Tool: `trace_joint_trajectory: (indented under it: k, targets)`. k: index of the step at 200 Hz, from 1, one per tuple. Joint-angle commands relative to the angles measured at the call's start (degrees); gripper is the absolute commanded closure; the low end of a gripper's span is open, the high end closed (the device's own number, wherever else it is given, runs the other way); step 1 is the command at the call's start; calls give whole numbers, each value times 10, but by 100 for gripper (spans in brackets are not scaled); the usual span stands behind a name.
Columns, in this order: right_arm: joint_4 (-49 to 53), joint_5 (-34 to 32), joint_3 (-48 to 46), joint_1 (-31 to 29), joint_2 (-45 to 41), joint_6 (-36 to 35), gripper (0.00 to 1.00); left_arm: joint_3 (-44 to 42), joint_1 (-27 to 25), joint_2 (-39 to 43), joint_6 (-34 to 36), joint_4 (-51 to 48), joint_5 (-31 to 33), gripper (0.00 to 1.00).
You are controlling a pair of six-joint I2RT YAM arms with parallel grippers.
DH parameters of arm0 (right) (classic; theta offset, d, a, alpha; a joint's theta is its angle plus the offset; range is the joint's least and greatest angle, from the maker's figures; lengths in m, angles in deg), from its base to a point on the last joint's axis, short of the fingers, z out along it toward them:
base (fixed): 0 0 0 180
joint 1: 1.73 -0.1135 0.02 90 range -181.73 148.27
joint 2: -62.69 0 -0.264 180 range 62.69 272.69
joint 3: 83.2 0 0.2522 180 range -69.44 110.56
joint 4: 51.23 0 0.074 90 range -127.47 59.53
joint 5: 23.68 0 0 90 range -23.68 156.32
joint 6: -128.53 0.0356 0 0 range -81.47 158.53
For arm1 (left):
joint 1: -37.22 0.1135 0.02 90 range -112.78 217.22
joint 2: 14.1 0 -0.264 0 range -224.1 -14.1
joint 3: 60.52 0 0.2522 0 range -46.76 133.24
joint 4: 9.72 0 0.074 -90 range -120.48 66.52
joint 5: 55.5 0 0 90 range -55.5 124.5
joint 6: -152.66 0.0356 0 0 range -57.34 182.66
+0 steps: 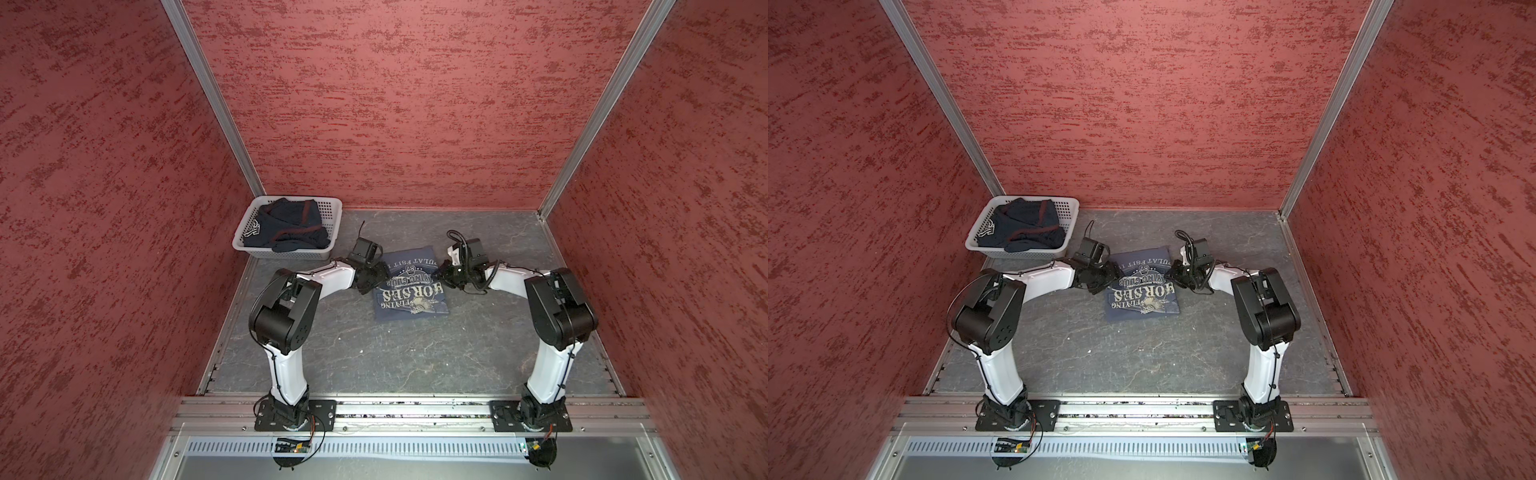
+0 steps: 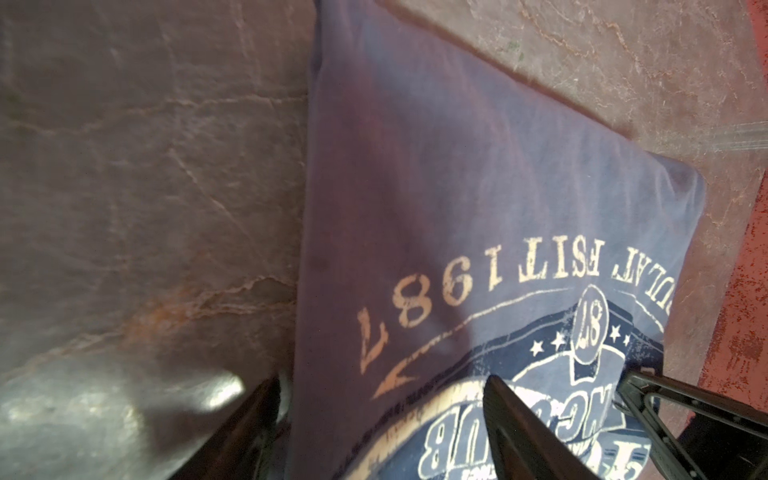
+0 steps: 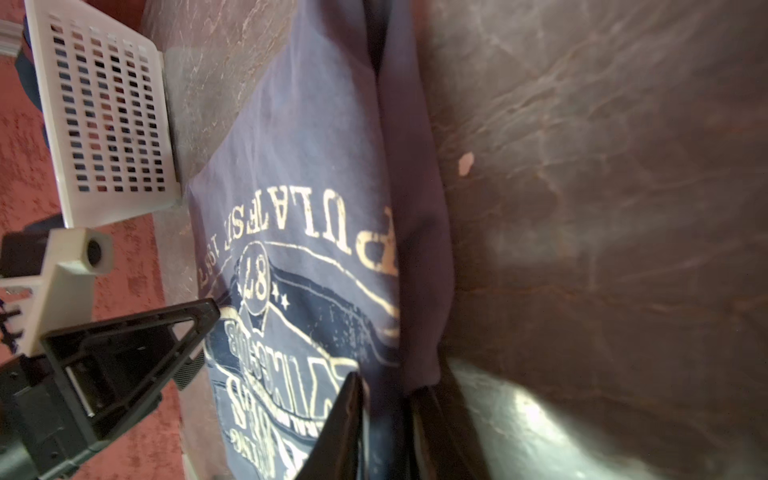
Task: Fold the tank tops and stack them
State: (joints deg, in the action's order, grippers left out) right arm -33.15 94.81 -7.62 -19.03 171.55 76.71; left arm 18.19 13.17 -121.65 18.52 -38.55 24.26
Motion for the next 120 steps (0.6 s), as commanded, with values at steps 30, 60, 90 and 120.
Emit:
trace_joint_trajectory:
  k: [30, 60, 90, 120]
  targets:
    - [78, -113, 12, -3, -40, -37, 42, -27, 4, 20, -1, -16, -3, 20]
    - [147, -215, 29, -43, -84, -70, 25, -44, 11, 63, 6, -26, 6, 17]
    - [223, -349, 64, -138, -97, -93, 12, -80, 20, 138, 23, -40, 29, 14]
    - [261, -393, 122, -218, -36, -96, 1, -136, 29, 230, 36, -47, 59, 11]
